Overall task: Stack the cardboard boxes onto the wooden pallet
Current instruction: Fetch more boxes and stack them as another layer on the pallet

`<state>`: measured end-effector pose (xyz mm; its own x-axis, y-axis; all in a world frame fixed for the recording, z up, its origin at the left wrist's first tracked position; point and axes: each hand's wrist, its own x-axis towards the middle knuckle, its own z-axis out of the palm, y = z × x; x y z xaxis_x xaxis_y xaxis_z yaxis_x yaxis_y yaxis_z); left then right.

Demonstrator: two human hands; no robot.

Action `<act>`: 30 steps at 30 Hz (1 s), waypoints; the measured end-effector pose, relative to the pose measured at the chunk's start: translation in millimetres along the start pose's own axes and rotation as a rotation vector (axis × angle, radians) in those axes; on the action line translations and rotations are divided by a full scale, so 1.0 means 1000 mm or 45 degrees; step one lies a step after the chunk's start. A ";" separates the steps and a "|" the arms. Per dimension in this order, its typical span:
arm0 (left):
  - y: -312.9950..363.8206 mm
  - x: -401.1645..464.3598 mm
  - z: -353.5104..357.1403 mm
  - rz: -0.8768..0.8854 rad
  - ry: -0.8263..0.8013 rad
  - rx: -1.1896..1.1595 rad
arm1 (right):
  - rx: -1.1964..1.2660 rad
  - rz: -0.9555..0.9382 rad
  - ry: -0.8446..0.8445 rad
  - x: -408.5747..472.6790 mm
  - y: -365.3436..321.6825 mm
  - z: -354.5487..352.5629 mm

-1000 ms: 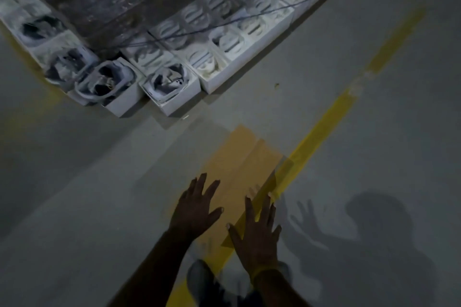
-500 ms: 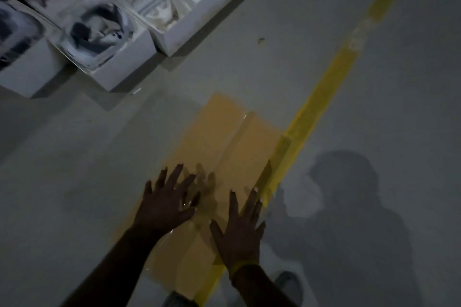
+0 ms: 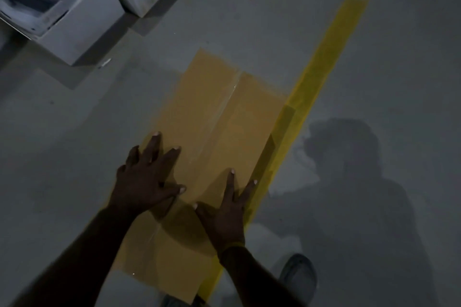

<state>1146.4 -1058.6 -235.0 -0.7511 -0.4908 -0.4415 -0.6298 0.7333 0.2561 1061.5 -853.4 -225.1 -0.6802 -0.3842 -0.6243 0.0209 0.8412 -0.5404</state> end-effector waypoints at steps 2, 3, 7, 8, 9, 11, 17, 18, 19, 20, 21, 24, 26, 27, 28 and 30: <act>0.007 -0.003 -0.002 -0.034 -0.005 0.013 | 0.092 0.050 0.045 -0.002 -0.006 0.004; 0.012 -0.005 -0.003 -0.051 -0.017 0.015 | 0.106 0.069 0.057 -0.003 -0.007 0.003; 0.042 -0.025 -0.010 -0.065 0.025 0.040 | -0.010 0.084 0.084 -0.014 -0.005 -0.026; 0.053 -0.030 -0.015 -0.072 0.032 0.044 | -0.065 0.095 0.072 -0.018 -0.005 -0.038; 0.066 -0.036 -0.021 -0.084 0.029 0.037 | -0.115 0.098 0.074 -0.022 -0.005 -0.052; 0.093 -0.050 -0.038 -0.106 0.029 -0.005 | -0.204 0.064 0.104 -0.033 -0.007 -0.080; 0.176 -0.102 -0.115 -0.190 0.005 -0.078 | -0.433 -0.034 0.040 -0.085 -0.029 -0.184; 0.189 -0.114 -0.131 -0.189 0.017 -0.093 | -0.440 -0.051 0.030 -0.098 -0.034 -0.203; 0.203 -0.127 -0.148 -0.192 0.025 -0.102 | -0.440 -0.064 0.017 -0.112 -0.040 -0.223; 0.217 -0.141 -0.167 -0.191 0.037 -0.099 | -0.436 -0.074 0.012 -0.128 -0.046 -0.242; 0.232 -0.157 -0.186 -0.183 0.057 -0.087 | -0.435 -0.092 0.013 -0.147 -0.052 -0.260; 0.272 -0.203 -0.242 -0.118 0.125 -0.069 | -0.418 -0.148 0.065 -0.204 -0.069 -0.311; 0.291 -0.230 -0.274 -0.077 0.177 -0.051 | -0.403 -0.149 0.094 -0.240 -0.078 -0.339; 0.299 -0.240 -0.284 -0.073 0.200 -0.050 | -0.400 -0.145 0.116 -0.255 -0.082 -0.349; 0.307 -0.255 -0.297 -0.053 0.241 -0.054 | -0.397 -0.156 0.156 -0.275 -0.087 -0.363; 0.323 -0.286 -0.319 -0.009 0.303 -0.066 | -0.396 -0.151 0.210 -0.318 -0.095 -0.386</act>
<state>1094.8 -831.5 248.7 -0.7681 -0.5975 -0.2303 -0.6402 0.7073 0.2999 992.7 -664.4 242.4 -0.7739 -0.4407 -0.4548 -0.2714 0.8797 -0.3905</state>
